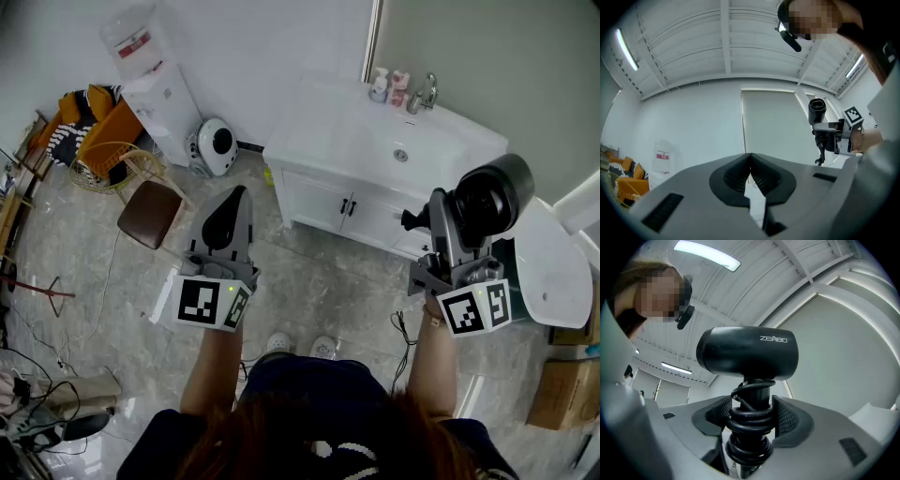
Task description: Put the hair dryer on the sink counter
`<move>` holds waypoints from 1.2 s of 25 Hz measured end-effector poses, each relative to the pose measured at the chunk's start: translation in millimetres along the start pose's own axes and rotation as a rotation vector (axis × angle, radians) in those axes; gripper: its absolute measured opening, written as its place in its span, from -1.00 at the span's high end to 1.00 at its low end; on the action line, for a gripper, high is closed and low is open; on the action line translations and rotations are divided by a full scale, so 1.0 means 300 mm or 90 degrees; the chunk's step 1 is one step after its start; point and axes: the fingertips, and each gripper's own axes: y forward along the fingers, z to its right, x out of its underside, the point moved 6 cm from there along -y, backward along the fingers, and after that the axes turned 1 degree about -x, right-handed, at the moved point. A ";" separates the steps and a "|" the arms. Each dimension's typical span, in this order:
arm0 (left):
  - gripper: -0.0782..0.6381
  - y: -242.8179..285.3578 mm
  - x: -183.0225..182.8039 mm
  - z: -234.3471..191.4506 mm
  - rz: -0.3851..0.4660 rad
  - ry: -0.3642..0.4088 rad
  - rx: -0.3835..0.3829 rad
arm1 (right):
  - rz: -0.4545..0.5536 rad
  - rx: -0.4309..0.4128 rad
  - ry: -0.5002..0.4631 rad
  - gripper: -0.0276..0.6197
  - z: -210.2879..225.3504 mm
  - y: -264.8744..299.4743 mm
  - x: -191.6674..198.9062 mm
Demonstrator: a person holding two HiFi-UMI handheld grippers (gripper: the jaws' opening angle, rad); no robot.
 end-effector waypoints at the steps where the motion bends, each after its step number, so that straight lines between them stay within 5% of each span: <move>1: 0.73 -0.009 -0.005 0.008 0.000 0.001 0.000 | 0.000 0.001 -0.003 0.05 -0.005 -0.015 -0.006; 16: 0.73 -0.058 0.013 0.119 -0.027 0.000 0.002 | -0.043 0.004 -0.030 0.05 -0.002 -0.098 -0.013; 30: 0.73 0.226 0.116 0.014 -0.020 -0.007 0.024 | -0.049 0.005 -0.039 0.05 0.111 0.125 0.083</move>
